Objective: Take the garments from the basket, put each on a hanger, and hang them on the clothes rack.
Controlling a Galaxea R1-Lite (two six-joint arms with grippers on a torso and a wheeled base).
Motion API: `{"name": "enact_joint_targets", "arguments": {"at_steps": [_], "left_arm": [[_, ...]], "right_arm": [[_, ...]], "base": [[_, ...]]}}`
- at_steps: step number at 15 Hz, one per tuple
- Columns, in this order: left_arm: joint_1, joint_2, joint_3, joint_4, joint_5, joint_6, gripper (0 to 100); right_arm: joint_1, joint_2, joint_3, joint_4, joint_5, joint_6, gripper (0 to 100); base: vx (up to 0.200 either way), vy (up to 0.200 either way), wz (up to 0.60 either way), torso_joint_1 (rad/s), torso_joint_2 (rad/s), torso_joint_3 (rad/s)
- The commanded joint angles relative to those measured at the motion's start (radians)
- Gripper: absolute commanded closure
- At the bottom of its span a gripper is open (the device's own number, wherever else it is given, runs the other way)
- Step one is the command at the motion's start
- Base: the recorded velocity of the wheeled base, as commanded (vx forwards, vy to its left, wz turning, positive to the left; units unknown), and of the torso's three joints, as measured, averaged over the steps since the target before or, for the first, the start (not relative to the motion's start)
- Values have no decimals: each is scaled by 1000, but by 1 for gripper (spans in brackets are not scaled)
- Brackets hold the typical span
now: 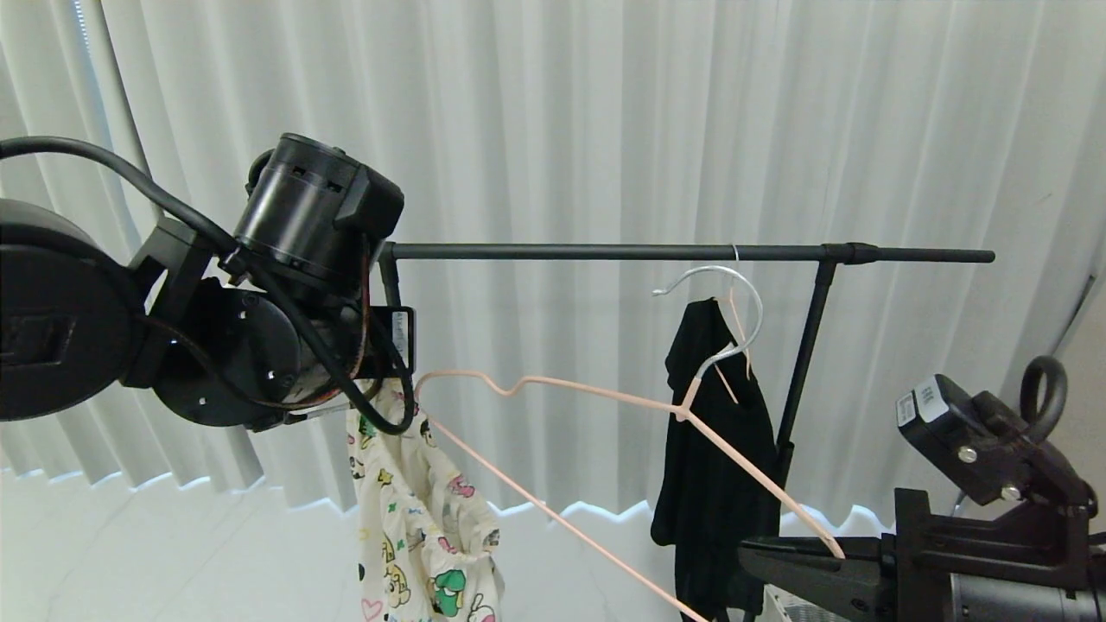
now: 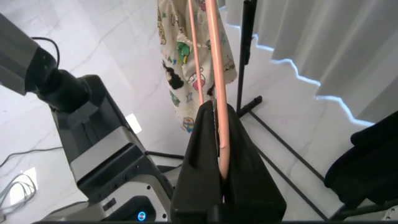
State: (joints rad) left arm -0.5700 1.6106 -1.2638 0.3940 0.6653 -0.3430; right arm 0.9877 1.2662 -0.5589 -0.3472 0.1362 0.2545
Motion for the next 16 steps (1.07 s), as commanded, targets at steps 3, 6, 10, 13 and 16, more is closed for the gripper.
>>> {"name": "enact_joint_targets", "arguments": {"at_steps": [3, 6, 10, 13, 16], "left_arm": [[5, 11, -2, -1, 0, -2, 100], [4, 9, -25, -1, -1, -1, 100], [-2, 8, -37, -1, -16, 1, 100], [-2, 8, -39, -1, -18, 1, 100], [-41, -5, -43, -1, -20, 1, 100]], "right_arm": [[2, -28, -4, 2, 2, -1, 100], [5, -28, -9, 4, 3, -1, 100], [28, 10, -36, 2, 5, -1, 100], [28, 19, -42, 2, 5, -1, 100], [14, 68, -44, -4, -4, -1, 100]], "base": [[0, 0, 0, 0, 0, 0], [0, 0, 0, 0, 0, 0], [0, 0, 0, 0, 0, 0], [0, 0, 0, 0, 0, 0], [0, 0, 0, 0, 0, 0]]}}
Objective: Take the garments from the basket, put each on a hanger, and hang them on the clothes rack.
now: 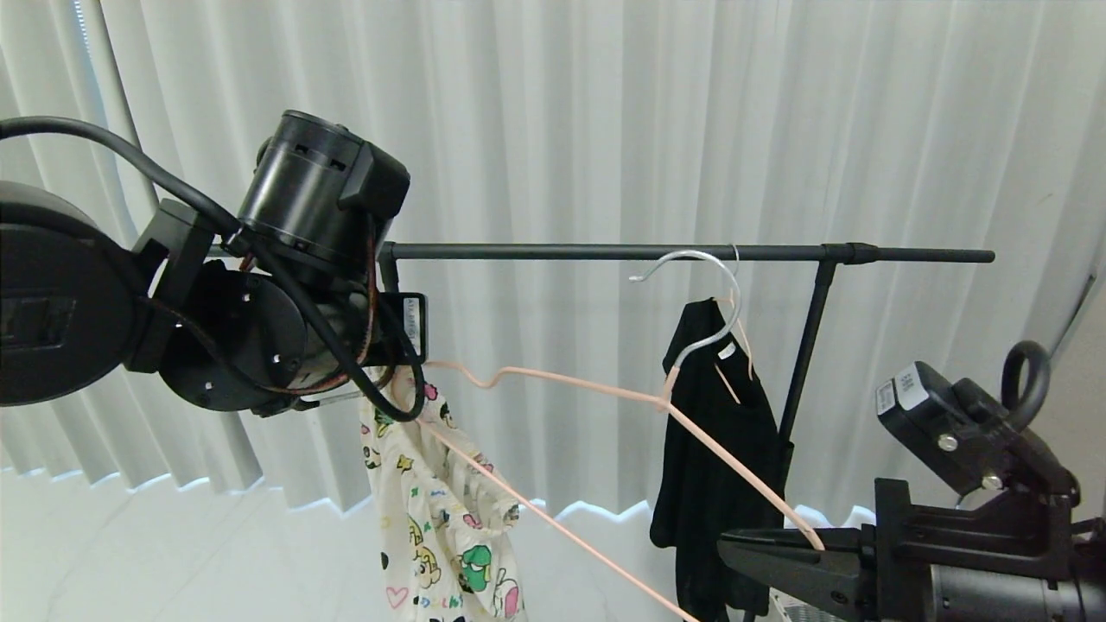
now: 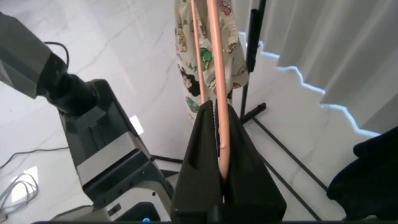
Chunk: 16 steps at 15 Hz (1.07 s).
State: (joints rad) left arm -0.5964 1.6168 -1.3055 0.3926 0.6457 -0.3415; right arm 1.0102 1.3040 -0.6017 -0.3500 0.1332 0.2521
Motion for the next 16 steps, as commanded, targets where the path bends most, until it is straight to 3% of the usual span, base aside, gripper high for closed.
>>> {"name": "enact_joint_targets", "arguments": {"at_steps": [1, 5, 8, 13, 16], "left_arm": [[-28, -18, -1, 0, -1, -1, 100], [-57, -67, 12, 2, -66, 9, 100], [-48, -67, 22, 2, -74, 33, 100], [-34, -61, 22, 0, -72, 33, 100], [-33, -63, 17, 0, -69, 32, 100]], "right_arm": [[-22, 54, -1, -3, -1, -1, 100], [-25, 141, -1, -116, -9, 3, 100], [-24, 192, -16, -173, -61, 13, 100], [22, 161, -35, -178, -66, 59, 100], [11, 169, -30, -178, -144, 82, 100]], "base": [[0, 0, 0, 0, 0, 0], [0, 0, 0, 0, 0, 0], [0, 0, 0, 0, 0, 0], [0, 0, 0, 0, 0, 0], [0, 0, 0, 0, 0, 0]]}}
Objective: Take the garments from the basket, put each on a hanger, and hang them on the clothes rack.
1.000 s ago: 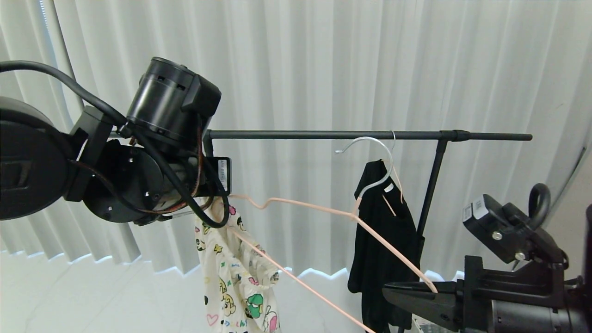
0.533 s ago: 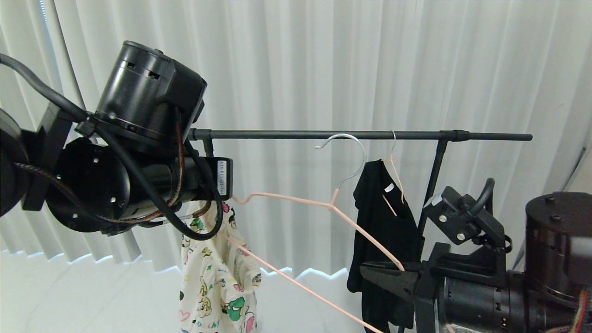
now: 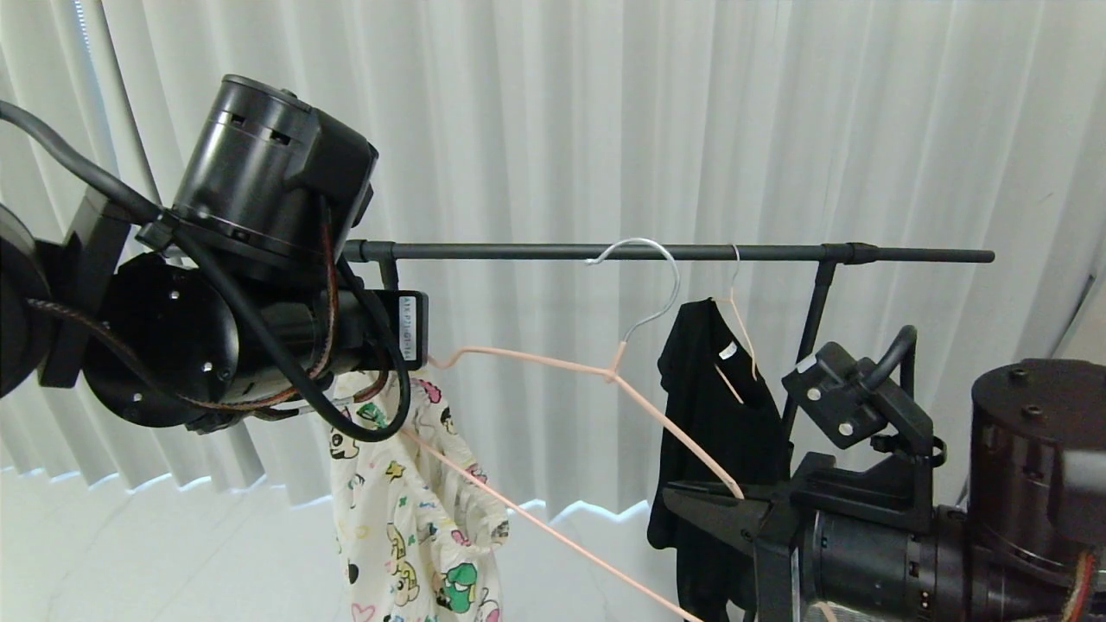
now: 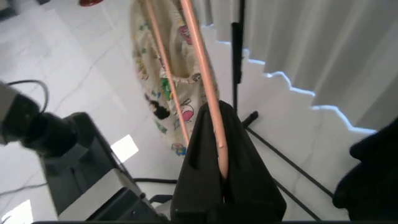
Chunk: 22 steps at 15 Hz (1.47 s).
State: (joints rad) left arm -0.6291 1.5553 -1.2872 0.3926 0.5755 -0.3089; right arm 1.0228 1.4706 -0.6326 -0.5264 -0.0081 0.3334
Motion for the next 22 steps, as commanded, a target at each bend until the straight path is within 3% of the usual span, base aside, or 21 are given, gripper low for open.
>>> {"name": "enact_joint_targets", "arguments": {"at_steps": [1, 10, 13, 16, 22], "left_arm": [[2, -4, 0, 0, 1, -1, 100], [-7, -20, -4, -11, 17, -1, 100], [-95, -38, -3, -12, 9, -12, 100], [-173, -29, 0, -78, 10, -33, 100], [-218, -24, -6, -127, 9, -33, 100]], "right_arm": [[-12, 2, 1, -1, -20, 9, 100], [-62, -3, 2, 3, -47, 7, 100], [-59, 25, -27, 2, -52, 6, 100], [-27, 71, -87, 0, -56, 7, 100], [40, 114, -116, -6, -64, 10, 100]], "base": [[0, 0, 0, 0, 0, 0], [0, 0, 0, 0, 0, 0], [0, 0, 0, 0, 0, 0], [0, 0, 0, 0, 0, 0], [0, 0, 0, 0, 0, 0]]}}
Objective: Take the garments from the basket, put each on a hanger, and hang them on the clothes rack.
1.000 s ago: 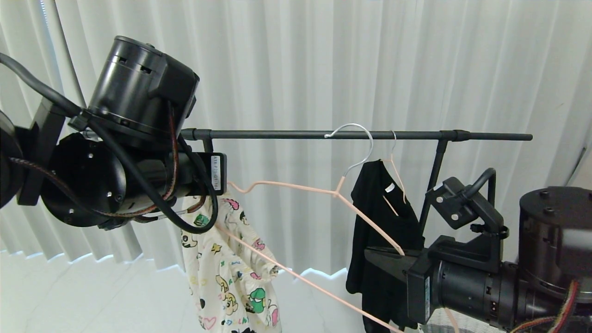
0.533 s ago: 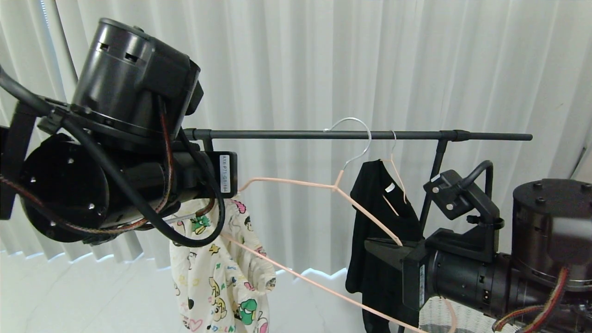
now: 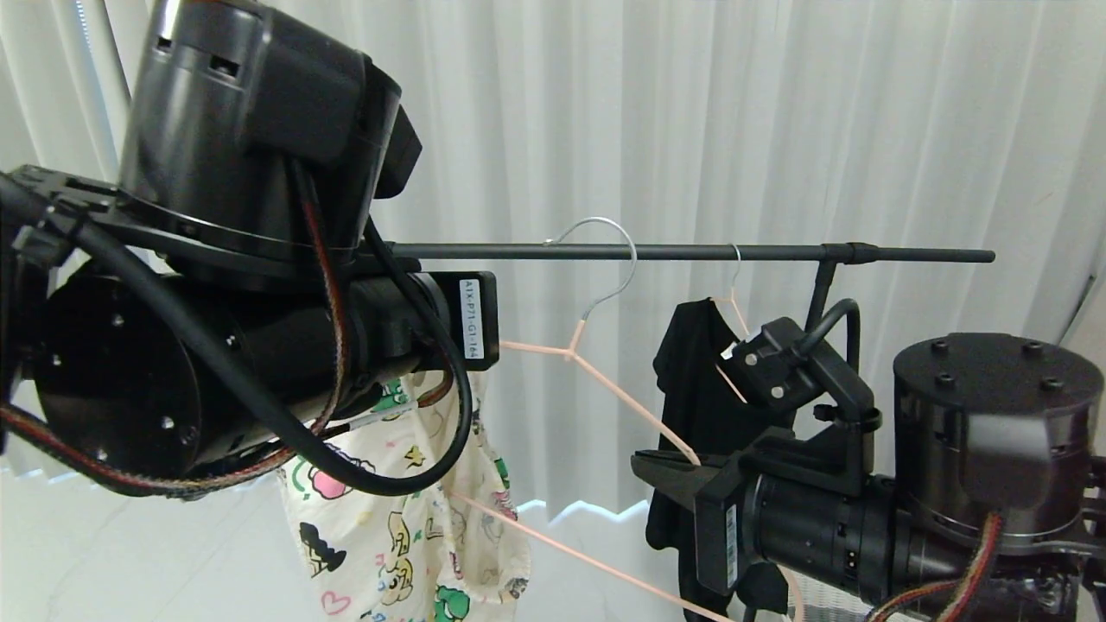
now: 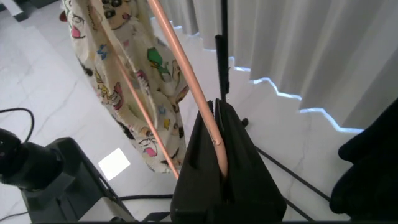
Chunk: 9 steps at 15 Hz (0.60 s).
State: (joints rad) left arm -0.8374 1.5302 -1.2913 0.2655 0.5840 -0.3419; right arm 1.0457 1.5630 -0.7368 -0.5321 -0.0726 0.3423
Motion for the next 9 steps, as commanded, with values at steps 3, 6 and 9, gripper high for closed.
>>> {"name": "enact_joint_targets", "arguments": {"at_steps": [3, 6, 9], "left_arm": [[-51, 2, -2, -55, -3, 0, 100], [-75, -5, -5, -86, -67, 1, 100], [-74, 1, 0, -89, -70, 1, 100]], "right_arm": [[31, 66, -42, -8, 0, 6, 100], [40, 108, -76, -23, -1, 23, 100], [42, 124, -93, -23, -9, 26, 100]], "base": [[0, 0, 0, 0, 0, 0], [0, 0, 0, 0, 0, 0], [0, 0, 0, 0, 0, 0]]}}
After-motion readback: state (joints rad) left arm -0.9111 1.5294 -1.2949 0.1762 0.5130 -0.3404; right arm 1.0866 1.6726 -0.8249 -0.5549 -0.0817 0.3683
